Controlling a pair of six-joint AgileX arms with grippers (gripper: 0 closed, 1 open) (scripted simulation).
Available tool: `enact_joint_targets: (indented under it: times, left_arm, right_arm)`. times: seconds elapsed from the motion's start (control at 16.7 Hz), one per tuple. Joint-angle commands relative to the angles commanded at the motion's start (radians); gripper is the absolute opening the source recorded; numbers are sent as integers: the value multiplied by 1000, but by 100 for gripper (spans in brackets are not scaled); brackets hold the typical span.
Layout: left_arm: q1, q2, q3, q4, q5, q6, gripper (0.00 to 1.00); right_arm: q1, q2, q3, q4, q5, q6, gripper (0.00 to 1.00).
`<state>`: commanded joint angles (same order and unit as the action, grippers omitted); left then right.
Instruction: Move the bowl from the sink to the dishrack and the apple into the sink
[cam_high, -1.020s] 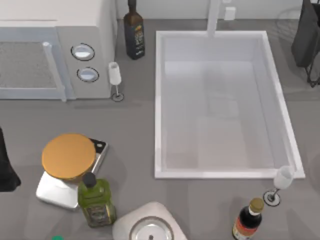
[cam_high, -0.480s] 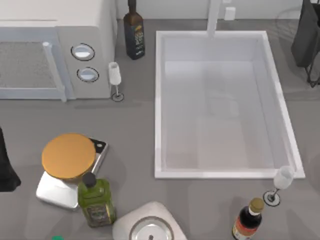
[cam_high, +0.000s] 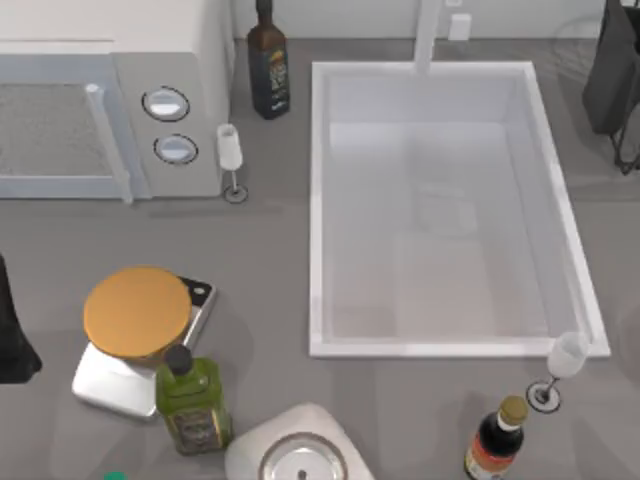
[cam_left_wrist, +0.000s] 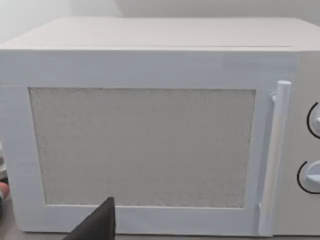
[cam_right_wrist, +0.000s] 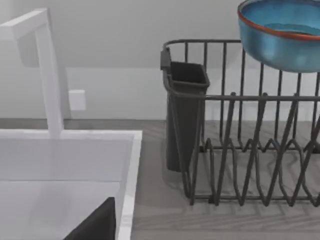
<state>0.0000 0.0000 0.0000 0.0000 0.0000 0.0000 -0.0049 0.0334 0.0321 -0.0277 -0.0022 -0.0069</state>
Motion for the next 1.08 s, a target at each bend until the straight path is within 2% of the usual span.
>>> enact_joint_targets:
  times: [0.3,1.08]
  left_arm:
    - [0,0,0,0,0,0,100]
    - [0,0,0,0,0,0,100]
  right_arm:
    - [-44,266,211,-195,-4,-47,100]
    - [-230,1423,983,-924,3,-217,100]
